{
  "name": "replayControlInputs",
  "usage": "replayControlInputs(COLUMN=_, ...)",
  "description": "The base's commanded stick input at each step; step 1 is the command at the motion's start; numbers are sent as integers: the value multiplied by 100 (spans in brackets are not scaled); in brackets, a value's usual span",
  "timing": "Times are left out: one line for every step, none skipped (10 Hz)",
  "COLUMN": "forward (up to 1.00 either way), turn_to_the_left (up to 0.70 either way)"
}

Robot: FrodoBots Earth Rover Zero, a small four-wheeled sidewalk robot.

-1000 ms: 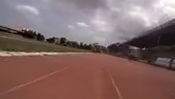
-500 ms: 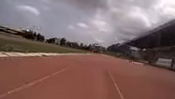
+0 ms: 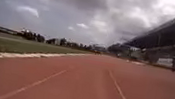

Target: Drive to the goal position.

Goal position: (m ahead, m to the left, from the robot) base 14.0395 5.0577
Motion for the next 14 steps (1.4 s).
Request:
replayControlInputs(forward=45, turn_to_the_left=0)
replayControlInputs(forward=45, turn_to_the_left=0)
replayControlInputs(forward=45, turn_to_the_left=0)
replayControlInputs(forward=45, turn_to_the_left=0)
replayControlInputs(forward=45, turn_to_the_left=0)
replayControlInputs(forward=45, turn_to_the_left=0)
replayControlInputs(forward=45, turn_to_the_left=0)
replayControlInputs(forward=45, turn_to_the_left=0)
replayControlInputs(forward=45, turn_to_the_left=0)
replayControlInputs(forward=45, turn_to_the_left=0)
replayControlInputs(forward=45, turn_to_the_left=0)
replayControlInputs(forward=45, turn_to_the_left=0)
replayControlInputs(forward=45, turn_to_the_left=0)
replayControlInputs(forward=45, turn_to_the_left=0)
